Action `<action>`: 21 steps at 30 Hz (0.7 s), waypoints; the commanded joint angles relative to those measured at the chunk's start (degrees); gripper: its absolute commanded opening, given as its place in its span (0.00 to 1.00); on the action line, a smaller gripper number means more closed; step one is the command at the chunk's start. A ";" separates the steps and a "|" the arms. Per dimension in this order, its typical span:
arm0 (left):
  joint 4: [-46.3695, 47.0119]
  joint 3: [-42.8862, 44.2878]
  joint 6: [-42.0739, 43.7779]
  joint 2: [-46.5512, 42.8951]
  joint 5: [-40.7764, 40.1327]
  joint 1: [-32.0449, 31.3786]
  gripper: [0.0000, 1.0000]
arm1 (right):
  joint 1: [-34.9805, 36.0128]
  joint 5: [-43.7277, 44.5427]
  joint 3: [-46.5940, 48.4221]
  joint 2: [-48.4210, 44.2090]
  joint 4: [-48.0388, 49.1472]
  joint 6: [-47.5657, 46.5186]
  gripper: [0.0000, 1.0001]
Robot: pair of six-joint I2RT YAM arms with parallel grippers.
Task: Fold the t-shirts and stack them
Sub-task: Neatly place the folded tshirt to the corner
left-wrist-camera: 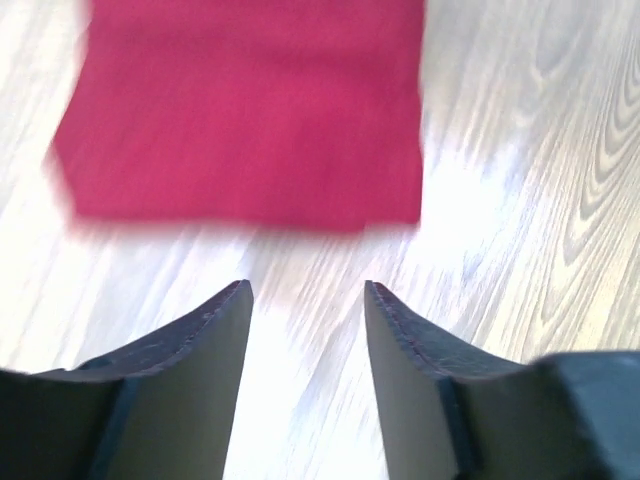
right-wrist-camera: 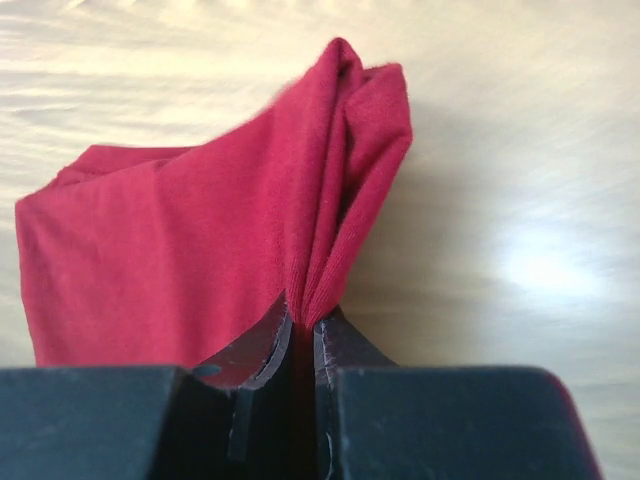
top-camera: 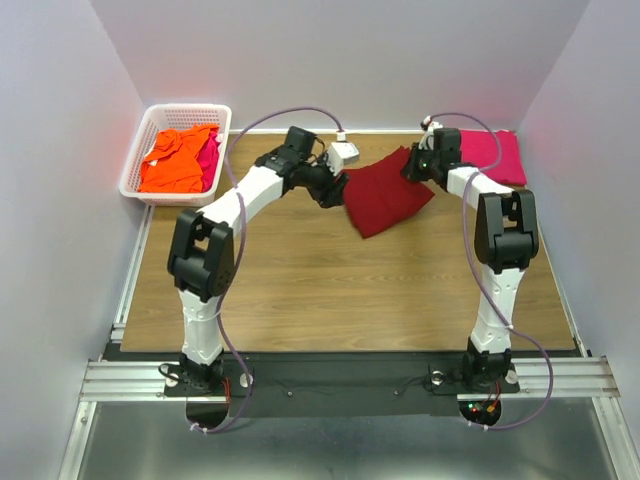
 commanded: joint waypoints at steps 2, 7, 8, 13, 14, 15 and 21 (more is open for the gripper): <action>1.20 -4.46 -3.29 -8.18 1.12 1.47 0.62 | -2.81 3.51 10.14 1.31 -3.61 -17.02 0.00; 2.96 -8.50 -3.99 -10.99 1.03 2.71 0.62 | -4.48 5.28 18.13 3.60 -4.67 -22.57 0.01; 3.83 -9.03 -4.08 -11.26 0.85 2.97 0.61 | -4.74 5.45 19.11 3.96 -5.02 -23.10 0.01; 6.03 -12.01 -5.13 -12.76 0.15 3.94 0.62 | -5.27 7.30 25.00 6.16 -6.60 -26.00 0.01; 6.21 -12.28 -5.22 -13.02 0.15 4.03 0.62 | -5.36 8.17 26.48 6.33 -6.78 -26.44 0.01; 6.38 -12.46 -5.49 -13.11 0.23 4.20 0.62 | -5.28 8.44 27.19 6.25 -6.78 -27.14 0.01; 7.70 -13.87 -5.66 -13.73 0.67 4.64 0.62 | -5.80 10.11 30.27 5.19 -7.40 -29.34 0.01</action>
